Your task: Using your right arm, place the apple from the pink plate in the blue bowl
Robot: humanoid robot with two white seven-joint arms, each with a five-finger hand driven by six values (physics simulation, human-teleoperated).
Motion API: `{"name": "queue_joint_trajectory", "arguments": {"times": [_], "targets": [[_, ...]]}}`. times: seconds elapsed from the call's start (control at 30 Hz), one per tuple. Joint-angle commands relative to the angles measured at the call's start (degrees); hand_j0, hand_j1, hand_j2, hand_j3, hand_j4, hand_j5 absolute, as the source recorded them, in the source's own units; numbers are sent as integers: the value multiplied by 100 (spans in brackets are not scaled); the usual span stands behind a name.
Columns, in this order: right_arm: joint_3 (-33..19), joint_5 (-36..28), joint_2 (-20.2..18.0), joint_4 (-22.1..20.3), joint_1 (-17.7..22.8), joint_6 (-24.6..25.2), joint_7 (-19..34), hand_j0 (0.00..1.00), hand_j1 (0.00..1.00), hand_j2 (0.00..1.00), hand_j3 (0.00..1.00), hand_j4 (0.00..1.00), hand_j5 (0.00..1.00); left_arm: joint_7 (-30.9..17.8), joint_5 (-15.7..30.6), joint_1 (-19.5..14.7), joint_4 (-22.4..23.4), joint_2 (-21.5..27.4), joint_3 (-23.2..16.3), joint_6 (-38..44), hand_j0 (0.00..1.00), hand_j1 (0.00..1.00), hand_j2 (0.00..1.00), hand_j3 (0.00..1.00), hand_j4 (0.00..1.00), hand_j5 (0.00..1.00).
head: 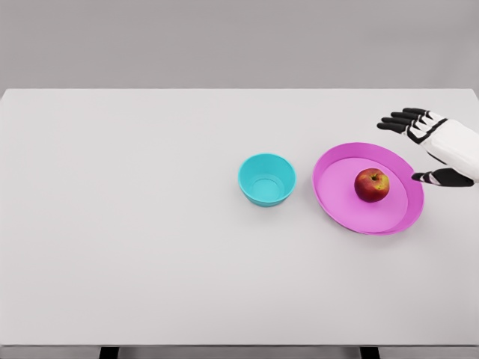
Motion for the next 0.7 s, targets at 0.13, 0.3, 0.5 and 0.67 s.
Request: {"name": "queue_joint_trajectory", "arguments": {"times": [0.13,0.3,0.5,0.67], "targets": [[19,-69,-28,125,17,-2,-11,100,100,100,100,100,100,-4,3,0,0,0,0,0,100,100,100,100,100,100],[36,-78,-10,222,-18,-2,1745,100,100,100,100,100,100,-4,3,0,0,0,0,0,100,100,100,100,100,100],[62,-87,51,327,-325,-2,2151,100,100,100,100,100,100,-4,3,0,0,0,0,0,100,100,100,100,100,100],[343,-78,218,573,-887,-2,3029,100,100,100,100,100,100,-4,3,0,0,0,0,0,100,100,100,100,100,100]]}}
